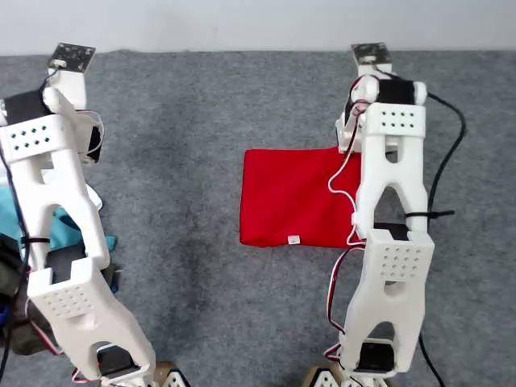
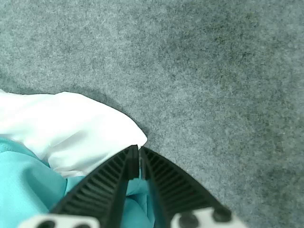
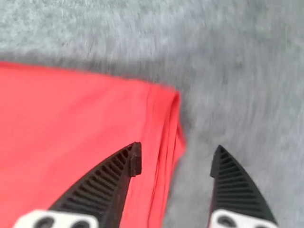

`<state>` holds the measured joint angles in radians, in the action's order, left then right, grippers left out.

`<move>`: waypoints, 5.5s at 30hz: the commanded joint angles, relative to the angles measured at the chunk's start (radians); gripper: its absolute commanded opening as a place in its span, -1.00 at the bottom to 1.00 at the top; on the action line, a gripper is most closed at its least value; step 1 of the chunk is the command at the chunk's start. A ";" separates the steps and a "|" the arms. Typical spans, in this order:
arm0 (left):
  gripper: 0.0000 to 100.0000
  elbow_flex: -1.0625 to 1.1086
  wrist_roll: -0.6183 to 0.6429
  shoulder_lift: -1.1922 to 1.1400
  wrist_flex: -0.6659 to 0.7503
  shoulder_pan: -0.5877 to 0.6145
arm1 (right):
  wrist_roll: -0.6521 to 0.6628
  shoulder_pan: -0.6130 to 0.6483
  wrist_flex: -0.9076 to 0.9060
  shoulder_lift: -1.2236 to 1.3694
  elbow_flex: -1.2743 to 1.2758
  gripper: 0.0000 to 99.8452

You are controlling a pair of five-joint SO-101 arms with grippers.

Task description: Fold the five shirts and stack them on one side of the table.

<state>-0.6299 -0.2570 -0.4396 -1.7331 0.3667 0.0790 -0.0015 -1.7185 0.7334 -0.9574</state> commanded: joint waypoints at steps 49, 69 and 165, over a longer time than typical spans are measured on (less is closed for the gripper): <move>-0.97 -0.004 -0.005 0.069 -0.025 0.031 | 0.773 -0.489 -0.076 -0.012 0.262 -0.98; -0.97 -0.004 -0.002 0.069 -0.025 0.028 | 1.284 -0.556 0.263 -0.045 0.259 -0.98; -0.97 0.243 -0.008 0.295 -0.025 0.034 | 0.660 -0.800 -0.016 0.151 -0.144 -0.40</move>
<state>-0.3890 -0.2570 -0.2079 -1.7331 0.3959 0.7465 -0.7841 -1.6909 0.9237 -1.0249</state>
